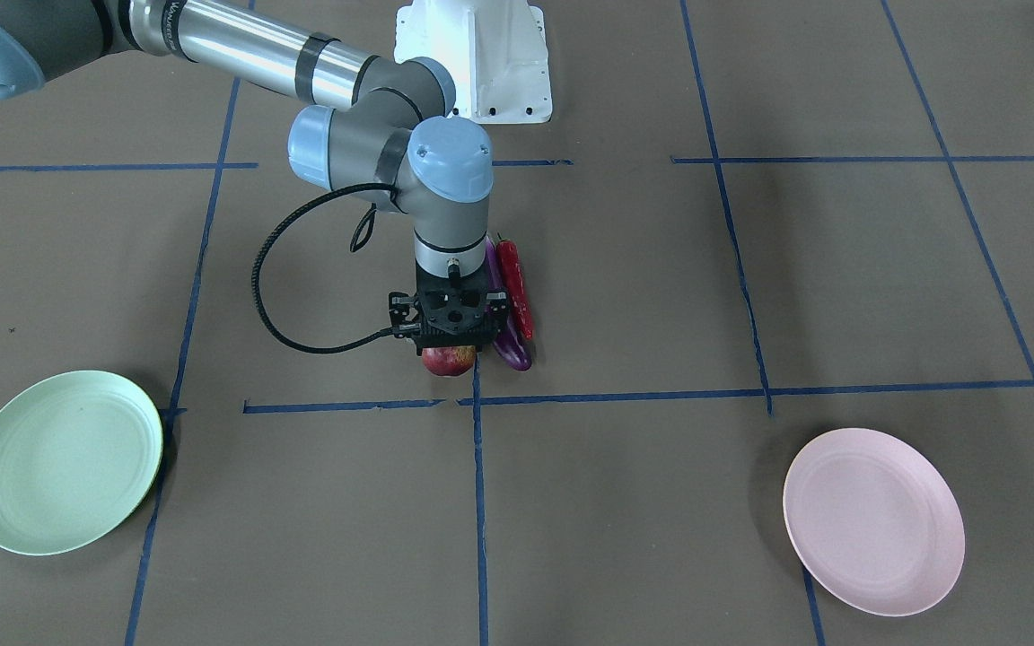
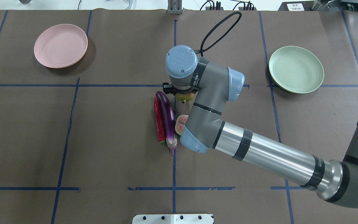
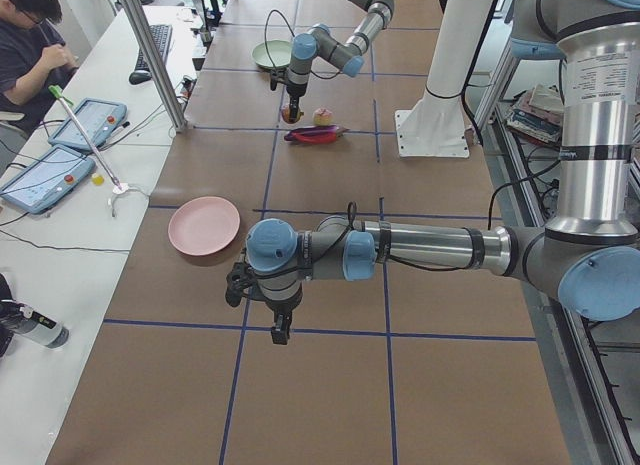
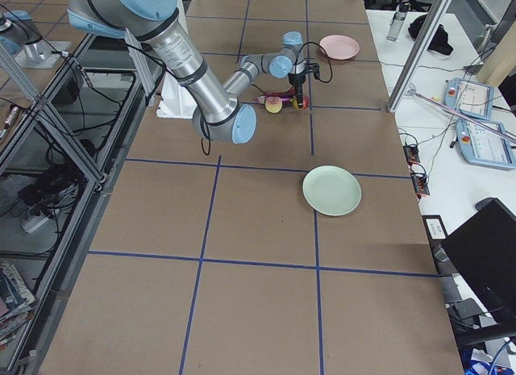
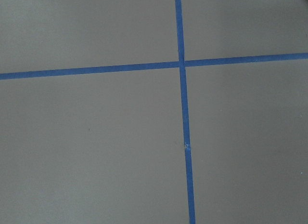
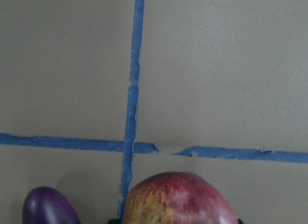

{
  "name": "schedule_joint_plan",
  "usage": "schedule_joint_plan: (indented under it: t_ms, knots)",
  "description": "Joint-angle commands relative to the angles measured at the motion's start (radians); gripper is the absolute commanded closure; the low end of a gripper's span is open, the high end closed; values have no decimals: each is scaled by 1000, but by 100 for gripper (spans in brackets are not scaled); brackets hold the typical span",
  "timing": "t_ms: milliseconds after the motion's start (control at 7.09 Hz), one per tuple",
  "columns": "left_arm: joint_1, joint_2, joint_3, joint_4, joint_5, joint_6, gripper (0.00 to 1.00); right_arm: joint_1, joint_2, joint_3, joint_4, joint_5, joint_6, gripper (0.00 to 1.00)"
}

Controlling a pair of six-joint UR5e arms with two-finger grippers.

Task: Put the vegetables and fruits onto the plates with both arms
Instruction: 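Carry the apple with the right gripper onto the green plate and release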

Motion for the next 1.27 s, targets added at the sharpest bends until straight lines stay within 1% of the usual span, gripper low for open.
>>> schedule_joint_plan:
  t_ms: [0,141,282,423,564,705,987,1128]
  knots:
    - [0,0,0,0,0,0,0,165,-134,104,14,140,-236,87]
    - [0,2,0,0,0,0,0,261,-231,144,16,197,-418,87]
    - [0,2,0,0,-1,0,0,352,-341,142,111,272,-550,87]
    - [0,2,0,0,-1,0,0,435,-455,108,257,350,-661,86]
    - [0,2,-1,0,-1,0,0,470,-500,52,316,392,-750,80]
    - [0,2,-1,0,-3,0,0,469,-512,9,347,393,-757,58]
    - [0,2,-1,0,-3,0,0,469,-529,-5,356,393,-753,0]
    - [0,2,-3,0,-3,0,0,469,-525,2,356,393,-748,0]
